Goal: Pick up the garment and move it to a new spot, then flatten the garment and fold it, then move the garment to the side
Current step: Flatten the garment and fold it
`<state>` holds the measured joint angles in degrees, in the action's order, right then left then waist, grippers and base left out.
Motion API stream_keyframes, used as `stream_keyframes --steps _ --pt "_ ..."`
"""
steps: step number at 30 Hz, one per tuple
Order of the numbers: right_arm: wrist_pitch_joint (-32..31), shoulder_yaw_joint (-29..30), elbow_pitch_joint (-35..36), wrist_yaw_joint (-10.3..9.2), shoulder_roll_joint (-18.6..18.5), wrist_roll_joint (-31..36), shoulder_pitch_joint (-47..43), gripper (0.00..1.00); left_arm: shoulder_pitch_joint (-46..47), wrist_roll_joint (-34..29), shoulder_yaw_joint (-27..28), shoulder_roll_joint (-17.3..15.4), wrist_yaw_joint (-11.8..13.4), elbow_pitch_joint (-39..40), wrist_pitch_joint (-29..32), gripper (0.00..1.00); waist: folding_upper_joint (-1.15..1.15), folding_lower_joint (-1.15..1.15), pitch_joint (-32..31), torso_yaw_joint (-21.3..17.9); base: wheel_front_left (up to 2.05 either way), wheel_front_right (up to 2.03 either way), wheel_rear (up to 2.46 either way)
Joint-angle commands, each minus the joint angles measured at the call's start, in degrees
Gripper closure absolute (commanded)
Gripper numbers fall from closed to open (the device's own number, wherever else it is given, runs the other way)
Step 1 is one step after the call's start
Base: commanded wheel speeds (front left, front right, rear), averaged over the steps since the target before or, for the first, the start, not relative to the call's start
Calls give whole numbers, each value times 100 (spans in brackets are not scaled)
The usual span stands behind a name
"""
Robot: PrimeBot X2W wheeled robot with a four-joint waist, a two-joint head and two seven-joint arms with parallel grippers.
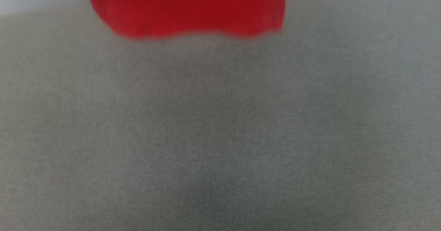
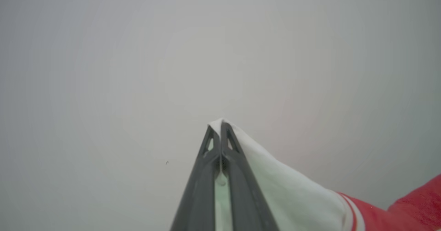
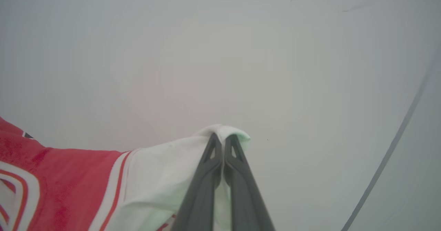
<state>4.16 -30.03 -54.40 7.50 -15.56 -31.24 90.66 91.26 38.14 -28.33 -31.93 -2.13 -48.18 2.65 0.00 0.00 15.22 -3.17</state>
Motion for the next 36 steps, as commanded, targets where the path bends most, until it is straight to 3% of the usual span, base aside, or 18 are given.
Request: stream_keyframes --steps 1,4,7,10,15,20,24,27,36 --pt "257 -8 -109 -2 2 163 186 100 201 -69 9 36 -42 -69 -230 100 0 0 462 94 0 0 0" --pt "920 38 -401 -2 -49 640 613 100 568 -242 7 108 -67 -310 -917 100 0 0 717 172 0 0 0" --pt "1091 190 -493 -2 -88 1186 889 100 844 -309 76 173 -119 -509 -1528 100 0 0 918 264 0 0 0" --pt "1100 338 -447 -2 -38 1570 704 100 736 -340 46 278 -243 -766 -1709 100 0 0 1017 366 0 0 0" --pt "1105 355 -833 -2 136 1516 245 100 254 -196 -70 479 -449 -1313 -1713 100 0 0 934 507 0 0 0" --pt "638 -1 -1051 -2 312 895 -490 100 -415 18 -293 620 -528 -1739 -1254 100 0 0 698 605 0 0 0" --pt "76 -383 -724 -3 174 149 -1128 100 -1075 432 -610 633 -534 -1454 -471 100 0 0 455 665 0 0 0" --pt "-500 -829 -77 -2 -118 -580 -1821 100 -1819 871 -924 400 -537 -973 327 100 0 0 238 680 0 0 0" --pt "-1538 -1527 1469 -2 -1142 -1682 -3119 100 -3188 1456 -1238 -305 -538 67 1431 100 0 0 -92 670 0 0 0"
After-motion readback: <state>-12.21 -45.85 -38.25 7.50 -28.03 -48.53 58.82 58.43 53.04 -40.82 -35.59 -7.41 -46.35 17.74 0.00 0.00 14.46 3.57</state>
